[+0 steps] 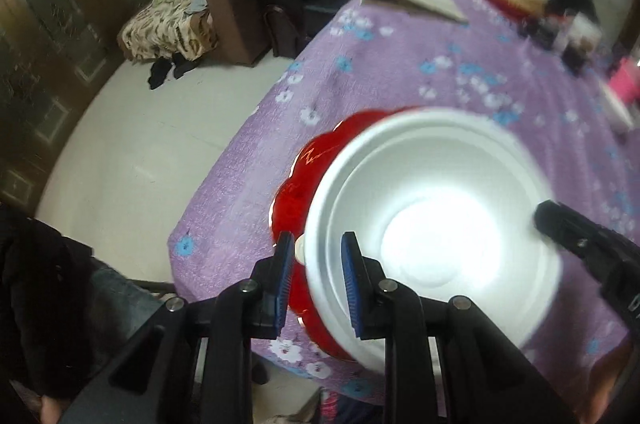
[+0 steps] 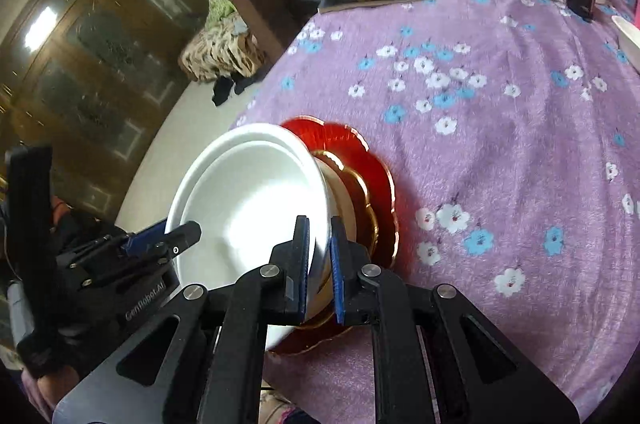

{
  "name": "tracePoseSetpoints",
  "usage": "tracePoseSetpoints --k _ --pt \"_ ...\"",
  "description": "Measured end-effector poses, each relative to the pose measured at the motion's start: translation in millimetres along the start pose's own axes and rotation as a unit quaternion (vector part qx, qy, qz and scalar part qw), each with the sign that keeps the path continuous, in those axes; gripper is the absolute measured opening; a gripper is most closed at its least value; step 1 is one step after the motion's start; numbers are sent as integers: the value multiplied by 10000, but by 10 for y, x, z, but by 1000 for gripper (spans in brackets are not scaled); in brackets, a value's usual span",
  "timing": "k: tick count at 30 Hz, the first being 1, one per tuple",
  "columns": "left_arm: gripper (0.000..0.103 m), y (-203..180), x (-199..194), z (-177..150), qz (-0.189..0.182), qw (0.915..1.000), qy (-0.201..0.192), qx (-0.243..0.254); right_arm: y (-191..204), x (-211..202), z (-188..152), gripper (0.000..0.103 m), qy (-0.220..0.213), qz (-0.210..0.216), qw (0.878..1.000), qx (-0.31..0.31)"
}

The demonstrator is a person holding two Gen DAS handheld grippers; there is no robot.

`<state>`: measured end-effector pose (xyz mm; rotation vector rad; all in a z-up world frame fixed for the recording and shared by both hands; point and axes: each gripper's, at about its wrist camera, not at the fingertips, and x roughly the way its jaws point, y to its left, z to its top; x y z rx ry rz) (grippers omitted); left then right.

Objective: Organize plates and bowls

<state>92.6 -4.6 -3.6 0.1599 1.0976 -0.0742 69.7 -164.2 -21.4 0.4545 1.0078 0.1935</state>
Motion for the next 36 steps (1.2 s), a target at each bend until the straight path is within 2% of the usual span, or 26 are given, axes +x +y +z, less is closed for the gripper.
tracePoseSetpoints --k 2,3,4,5,7,8,9,12,15,16,17,19,23,27,29,31,32,33,34,35,36 --pt "23 -116 -156 50 -11 9995 -324 49 -151 -233 33 10 -255 263 9993 5" --pt "23 -270 -291 72 -105 9982 -570 161 -310 -383 78 10 -460 236 9986 59" --pt "23 -378 -382 95 -247 9968 -709 262 -463 -533 94 10 -674 118 9976 126" --pt "28 -617 -508 145 -566 9941 -814 432 -559 -627 114 10 -824 2 9964 188" --pt "49 -1003 -607 213 -1061 9883 -864 678 -984 -928 151 10 -1157 -368 9915 464" --pt "70 -1347 -643 299 -1382 9832 -852 835 -1282 -1085 178 10 -1288 -580 9877 668" --pt "83 -1568 -648 367 -1544 9806 -811 894 -1524 -1195 204 10 -1373 -721 9843 844" --pt "83 -2393 -505 750 -2042 9718 -464 1081 -2466 -1593 301 10 -1666 -976 9665 1693" --pt "83 -3203 -219 1198 -2134 9698 -50 1180 -3080 -1832 444 26 -1950 -1081 9486 2246" --pt "83 -3407 -125 1323 -2121 9700 37 1189 -3255 -1882 513 35 -2028 -1094 9430 2403" --pt "83 -3627 -13 1451 -2066 9709 73 1210 -3412 -1910 606 36 -2054 -1125 9390 2519" --pt "83 -4030 231 1707 -1924 9721 107 1337 -3568 -1857 803 36 -1977 -1247 9387 2533" --pt "83 -4502 664 1971 -1506 9756 303 1566 -3898 -1606 1170 36 -1596 -1561 9377 2661" --pt "81 -4775 1036 2042 -1388 9751 567 1634 -4162 -1357 1376 36 -1252 -1983 9329 2733" --pt "80 -4887 1163 1995 -1405 9719 693 1757 -4252 -1246 1436 36 -1101 -1958 9358 2716" --pt "68 -4938 1255 1912 -1426 9686 839 1853 -4259 -1135 1443 36 -982 -1823 9398 2718" --pt "48 -4937 1298 1877 -1421 9676 941 1865 -4253 -1096 1437 36 -947 -1877 9379 2760" --pt "40 -4912 1304 1843 -1560 9659 986 1818 -4237 -1074 1412 33 -942 -1873 9374 2780" --pt "33 -4879 1268 1821 -1660 9659 901 1773 -4230 -1058 1391 20 -973 -1761 9382 2816" --pt "22 -4838 1218 1785 -1732 9649 866 1772 -4215 -1048 1390 12 -954 -1674 9395 2831" --pt "20 -4774 1158 1733 -1716 9655 845 1768 -4199 -1040 1366 10 -924 -1672 9396 2840"
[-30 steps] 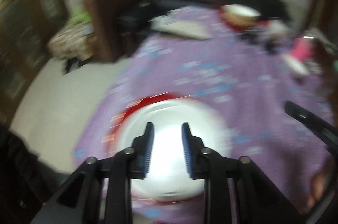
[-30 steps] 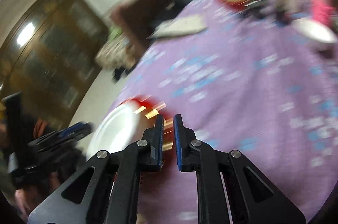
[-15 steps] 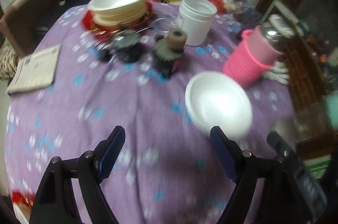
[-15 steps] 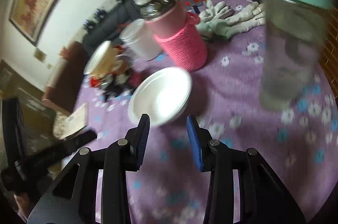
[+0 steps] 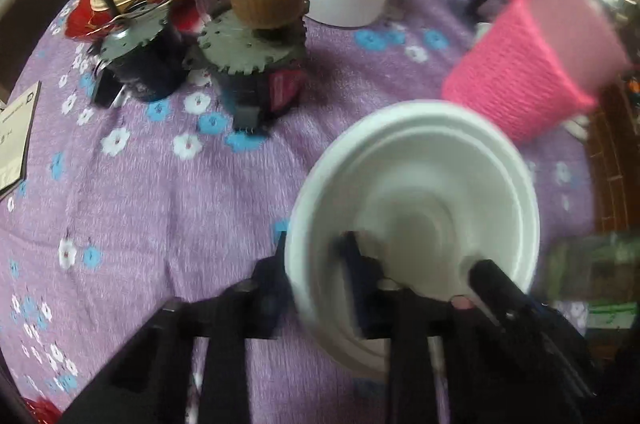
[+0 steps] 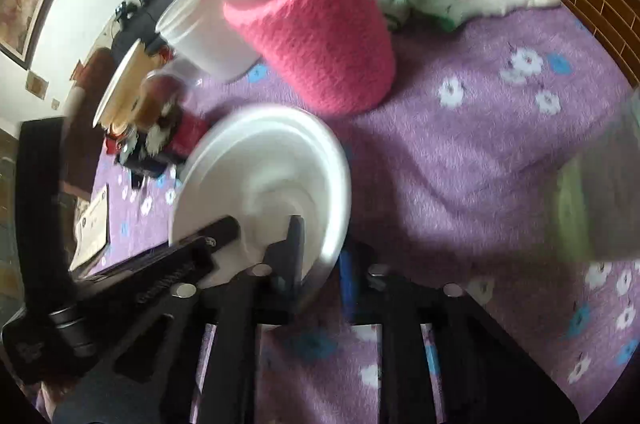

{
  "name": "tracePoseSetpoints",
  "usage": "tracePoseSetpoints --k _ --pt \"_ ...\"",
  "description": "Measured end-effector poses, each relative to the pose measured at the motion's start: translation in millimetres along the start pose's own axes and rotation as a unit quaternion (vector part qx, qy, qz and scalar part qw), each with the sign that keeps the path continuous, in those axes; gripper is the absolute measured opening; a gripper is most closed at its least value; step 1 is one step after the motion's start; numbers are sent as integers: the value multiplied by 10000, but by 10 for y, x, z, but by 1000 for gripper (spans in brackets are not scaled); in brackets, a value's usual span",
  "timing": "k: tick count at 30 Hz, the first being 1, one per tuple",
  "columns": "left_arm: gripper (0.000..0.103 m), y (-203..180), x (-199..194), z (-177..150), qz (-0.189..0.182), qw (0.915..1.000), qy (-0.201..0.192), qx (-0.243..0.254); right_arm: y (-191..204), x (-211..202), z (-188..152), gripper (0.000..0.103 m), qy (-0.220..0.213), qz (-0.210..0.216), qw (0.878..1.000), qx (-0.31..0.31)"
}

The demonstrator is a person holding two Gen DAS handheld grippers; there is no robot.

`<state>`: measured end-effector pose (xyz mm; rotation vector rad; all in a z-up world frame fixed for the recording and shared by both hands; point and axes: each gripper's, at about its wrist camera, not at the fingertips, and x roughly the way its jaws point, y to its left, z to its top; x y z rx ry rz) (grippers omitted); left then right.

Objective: Organize plates and bowls

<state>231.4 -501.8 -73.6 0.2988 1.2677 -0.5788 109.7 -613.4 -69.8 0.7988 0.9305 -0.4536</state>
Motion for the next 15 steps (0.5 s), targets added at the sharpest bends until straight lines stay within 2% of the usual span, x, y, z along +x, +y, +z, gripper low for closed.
tracePoseSetpoints --k 2,5,8,11,12,15 --pt "19 75 -140 -194 -17 10000 -35 -51 23 -95 -121 10 -41 43 10000 -33" --pt "18 251 -425 -540 -28 9998 -79 -181 65 -301 -373 10 -9 342 9994 -48" --pt "18 542 -957 -1086 331 9988 -331 -122 253 -535 -748 10 113 716 9970 -273" --pt "19 1027 -1501 -1637 600 9973 -385 -202 629 -804 -1201 10 275 1216 9900 -658" --pt "19 1197 -1630 -1693 656 9967 -379 -284 855 -907 -1412 10 325 1430 9853 -879" --pt "20 1853 -2072 -2198 883 9930 -380 -682 1377 -1038 -1906 11 542 1927 9703 -1361"
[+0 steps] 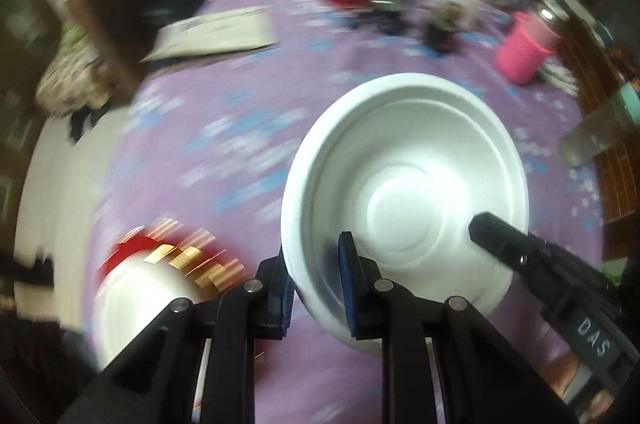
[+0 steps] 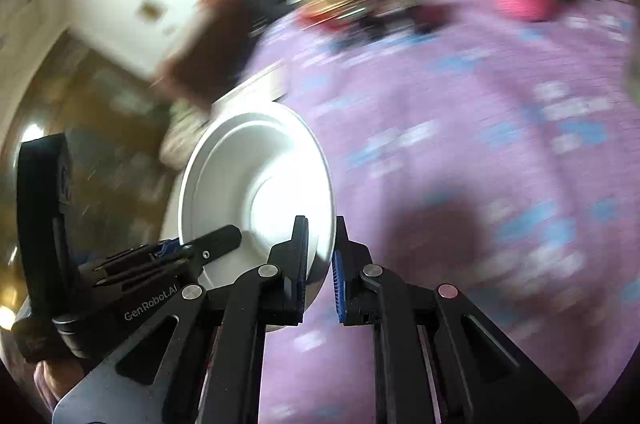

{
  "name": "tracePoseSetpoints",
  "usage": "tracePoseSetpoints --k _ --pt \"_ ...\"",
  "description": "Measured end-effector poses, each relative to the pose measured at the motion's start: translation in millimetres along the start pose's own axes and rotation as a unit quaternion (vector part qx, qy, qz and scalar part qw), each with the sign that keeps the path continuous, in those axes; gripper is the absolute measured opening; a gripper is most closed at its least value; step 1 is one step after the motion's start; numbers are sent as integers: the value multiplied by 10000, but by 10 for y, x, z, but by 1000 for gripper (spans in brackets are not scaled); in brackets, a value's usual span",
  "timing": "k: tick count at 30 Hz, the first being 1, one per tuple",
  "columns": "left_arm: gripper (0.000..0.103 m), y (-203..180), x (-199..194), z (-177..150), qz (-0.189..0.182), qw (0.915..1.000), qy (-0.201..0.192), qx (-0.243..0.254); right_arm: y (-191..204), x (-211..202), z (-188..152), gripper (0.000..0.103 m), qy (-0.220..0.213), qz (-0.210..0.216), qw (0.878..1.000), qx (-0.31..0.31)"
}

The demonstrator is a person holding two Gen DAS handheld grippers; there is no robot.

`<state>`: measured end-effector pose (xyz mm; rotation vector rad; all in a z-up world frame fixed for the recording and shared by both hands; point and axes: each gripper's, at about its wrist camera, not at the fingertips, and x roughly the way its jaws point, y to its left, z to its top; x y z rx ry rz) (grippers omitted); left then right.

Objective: Organize plates and bowls

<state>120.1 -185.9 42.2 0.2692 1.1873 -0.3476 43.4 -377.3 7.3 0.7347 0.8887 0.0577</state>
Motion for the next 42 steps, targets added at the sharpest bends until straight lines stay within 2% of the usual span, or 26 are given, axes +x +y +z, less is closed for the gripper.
tracePoseSetpoints --k 2,5,8,12,14,15,16,18,19,20,21,22,23,24,25,26,28,30,32,34,35,36,37,38,39,42 --pt "21 482 -125 -273 245 9995 31 -217 533 175 -243 10 191 245 9985 -441" --pt "24 1019 -72 -560 381 9973 154 -609 1138 473 -546 11 356 284 9944 -951" --pt "26 1338 156 -750 514 9937 236 -969 1558 779 -848 11 421 -50 9888 -1428" --pt "26 1562 230 -899 781 9911 144 -1067 1737 1077 -1096 11 703 -406 9800 -1819" --pt "27 1612 137 -963 1050 9890 51 -1038 1772 970 -1128 11 638 -457 9752 -2071" --pt "28 1595 81 -967 1052 9893 -39 -1010 1775 863 -1112 11 578 -501 9738 -2142" --pt "28 1596 11 -983 1080 9890 -166 -996 1714 659 -1045 11 352 -405 9753 -2145" --pt "28 1521 -220 -1018 1372 9829 -616 -1064 1561 347 -899 13 0 -182 9810 -1934" --pt "29 1381 -360 -1012 1335 9820 -886 -995 1443 179 -809 16 -166 -119 9836 -1792" --pt "32 1208 -452 -986 1121 9843 -1060 -858 1309 20 -737 19 -353 -198 9843 -1720" --pt "39 1043 -518 -972 873 9867 -1174 -711 1153 -124 -678 22 -549 -467 9826 -1712" --pt "44 765 -579 -941 483 9888 -1320 -493 868 -293 -609 32 -765 -1015 9781 -1647" --pt "57 514 -594 -917 184 9888 -1439 -343 674 -382 -572 37 -846 -1270 9763 -1532" --pt "75 287 -574 -890 -17 9877 -1544 -241 365 -491 -521 37 -959 -1514 9758 -1251" --pt "82 -40 -490 -845 -225 9858 -1659 -96 -28 -613 -475 37 -1098 -1678 9764 -807" --pt "84 -294 -371 -799 -332 9850 -1693 37 -330 -687 -459 37 -1150 -1847 9748 -490" --pt "84 -740 -46 -669 -470 9823 -1796 266 -936 -748 -493 37 -963 -2428 9652 -124" --pt "84 -990 314 -526 -342 9828 -1786 334 -1304 -748 -540 37 -929 -2979 9500 -53" --pt "84 -1112 763 -371 -289 9869 -1567 267 -1612 -735 -595 36 -909 -3291 9399 44" --pt "84 -1146 1040 -292 -183 9900 -1376 240 -1872 -657 -624 37 -738 -3547 9319 152" --pt "84 -1187 1231 -241 -109 9919 -1226 329 -1844 -615 -641 44 -919 -3574 9294 10" --pt "84 -1165 1292 -270 -107 9928 -1121 398 -1824 -595 -658 53 -1092 -3771 9195 -196" --pt "85 -1150 1362 -288 -116 9935 -1046 423 -1841 -526 -662 68 -1069 -4047 9077 -301" --pt "87 -1096 1352 -350 -246 9899 -1359 331 -1839 -513 -678 73 -1207 -4183 8996 -351" --pt "90 -1078 1364 -376 -233 9876 -1516 327 -1857 -526 -670 73 -1211 -4205 8986 -319" --pt "102 -1070 1390 -386 -325 9883 -1441 368 -1941 -620 -666 79 -1231 -3977 9092 -100"
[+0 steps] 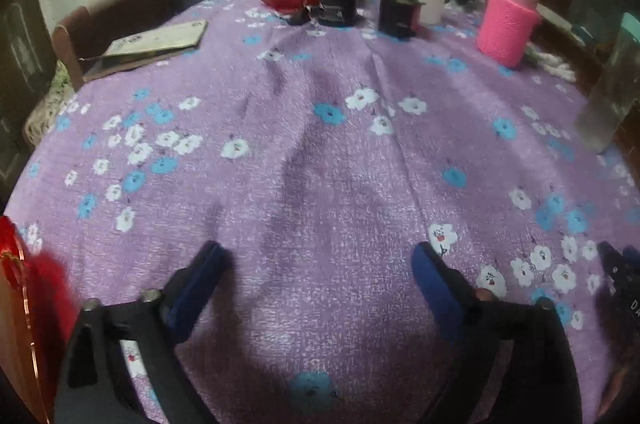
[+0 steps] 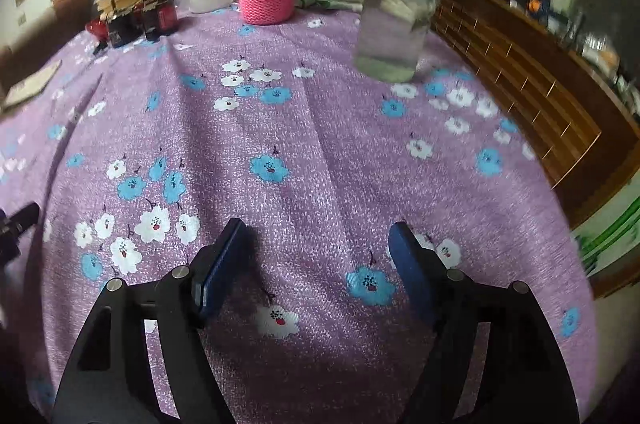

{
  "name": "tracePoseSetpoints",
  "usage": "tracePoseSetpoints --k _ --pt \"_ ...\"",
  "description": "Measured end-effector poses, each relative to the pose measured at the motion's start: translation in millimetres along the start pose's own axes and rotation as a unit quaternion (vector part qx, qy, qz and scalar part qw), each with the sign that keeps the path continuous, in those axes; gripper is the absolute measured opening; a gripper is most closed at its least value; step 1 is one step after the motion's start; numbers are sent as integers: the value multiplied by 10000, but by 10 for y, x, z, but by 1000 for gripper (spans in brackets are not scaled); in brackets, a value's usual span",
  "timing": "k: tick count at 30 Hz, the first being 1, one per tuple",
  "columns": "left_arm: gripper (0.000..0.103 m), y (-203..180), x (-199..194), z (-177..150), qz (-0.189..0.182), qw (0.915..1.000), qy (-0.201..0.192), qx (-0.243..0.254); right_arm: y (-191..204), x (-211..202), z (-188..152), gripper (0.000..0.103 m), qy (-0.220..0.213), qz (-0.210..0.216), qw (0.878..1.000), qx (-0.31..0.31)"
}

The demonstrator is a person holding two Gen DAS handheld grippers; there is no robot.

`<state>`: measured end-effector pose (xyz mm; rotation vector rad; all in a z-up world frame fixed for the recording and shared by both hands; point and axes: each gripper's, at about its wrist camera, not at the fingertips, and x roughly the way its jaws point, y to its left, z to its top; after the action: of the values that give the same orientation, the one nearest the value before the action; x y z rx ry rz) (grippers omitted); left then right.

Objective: Organize plates and bowls

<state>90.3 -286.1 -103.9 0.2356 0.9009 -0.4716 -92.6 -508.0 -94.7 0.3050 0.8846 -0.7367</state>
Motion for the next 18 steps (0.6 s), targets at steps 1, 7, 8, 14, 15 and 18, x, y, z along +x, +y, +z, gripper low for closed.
tracePoseSetpoints --k 1,7,8,14,15,18 --pt "102 -20 0 -6 24 10000 4 44 -95 37 3 88 84 60 9998 193" --pt "102 -42 46 18 -4 10000 26 5 53 64 15 102 196 83 9995 232" --pt "102 -32 50 26 -6 10000 28 2 52 62 11 102 191 97 9995 242" --pt "102 -34 47 21 -5 10000 27 3 74 65 17 102 196 78 9995 225" --pt "102 -34 47 20 -5 10000 27 4 75 66 16 102 195 78 9995 225" --pt "102 -32 47 20 -5 10000 28 4 76 65 17 102 196 80 9995 225"
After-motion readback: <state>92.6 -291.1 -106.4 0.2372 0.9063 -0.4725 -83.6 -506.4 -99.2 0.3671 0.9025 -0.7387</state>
